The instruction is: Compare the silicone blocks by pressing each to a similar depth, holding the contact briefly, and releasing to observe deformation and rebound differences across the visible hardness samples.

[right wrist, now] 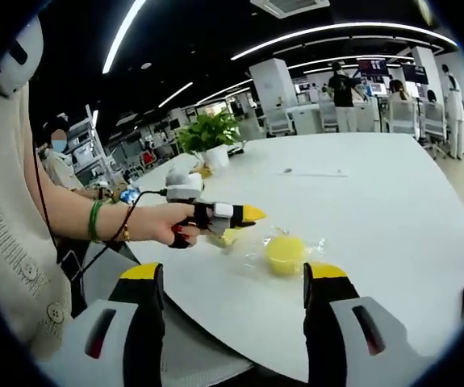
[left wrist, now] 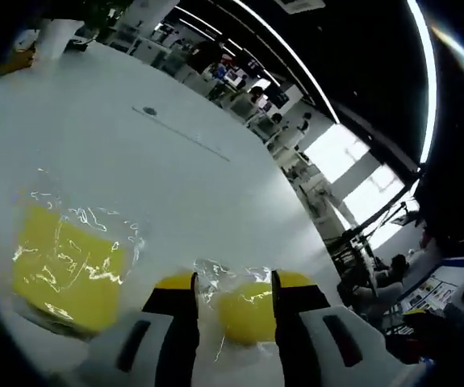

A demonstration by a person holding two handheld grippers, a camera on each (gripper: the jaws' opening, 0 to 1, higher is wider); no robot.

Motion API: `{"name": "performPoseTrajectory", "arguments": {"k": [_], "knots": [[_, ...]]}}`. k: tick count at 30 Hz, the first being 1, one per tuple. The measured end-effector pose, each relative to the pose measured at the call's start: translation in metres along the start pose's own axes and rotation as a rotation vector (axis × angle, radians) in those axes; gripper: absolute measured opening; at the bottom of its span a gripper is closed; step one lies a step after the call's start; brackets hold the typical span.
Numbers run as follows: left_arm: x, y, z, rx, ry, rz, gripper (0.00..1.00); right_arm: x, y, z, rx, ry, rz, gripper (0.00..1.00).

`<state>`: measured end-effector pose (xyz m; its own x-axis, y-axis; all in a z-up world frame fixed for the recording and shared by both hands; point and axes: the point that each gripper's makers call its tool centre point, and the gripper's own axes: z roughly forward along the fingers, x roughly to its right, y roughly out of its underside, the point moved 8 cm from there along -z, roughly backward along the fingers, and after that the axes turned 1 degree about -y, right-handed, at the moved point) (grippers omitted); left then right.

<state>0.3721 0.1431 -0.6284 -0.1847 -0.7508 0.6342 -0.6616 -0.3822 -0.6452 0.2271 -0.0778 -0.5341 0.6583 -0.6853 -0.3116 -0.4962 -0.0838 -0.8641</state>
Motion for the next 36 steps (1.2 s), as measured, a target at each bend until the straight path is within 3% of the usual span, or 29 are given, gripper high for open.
{"name": "performPoseTrajectory", "arguments": {"k": [6,11,16,21,28,36], "knots": [[0.005,-0.013,-0.050,0.067,0.030,0.109,0.43,-0.018,-0.002,0.010,0.004,-0.013,-0.012,0.70],[0.005,-0.018,-0.094,0.101,0.064,0.146,0.47,-0.035,0.001,0.018,0.000,-0.031,-0.029,0.71],[-0.004,-0.026,-0.146,0.194,0.055,0.214,0.52,-0.045,0.005,0.022,-0.019,-0.051,-0.026,0.71],[-0.019,-0.026,-0.201,0.221,0.030,0.260,0.57,-0.054,0.007,0.021,0.008,-0.041,-0.036,0.74],[-0.032,-0.020,-0.248,0.207,0.009,0.371,0.60,-0.057,0.007,0.016,0.071,0.005,-0.039,0.76],[-0.041,-0.023,-0.281,0.228,-0.025,0.478,0.70,-0.066,0.013,0.014,0.174,0.042,0.002,0.81]]}}
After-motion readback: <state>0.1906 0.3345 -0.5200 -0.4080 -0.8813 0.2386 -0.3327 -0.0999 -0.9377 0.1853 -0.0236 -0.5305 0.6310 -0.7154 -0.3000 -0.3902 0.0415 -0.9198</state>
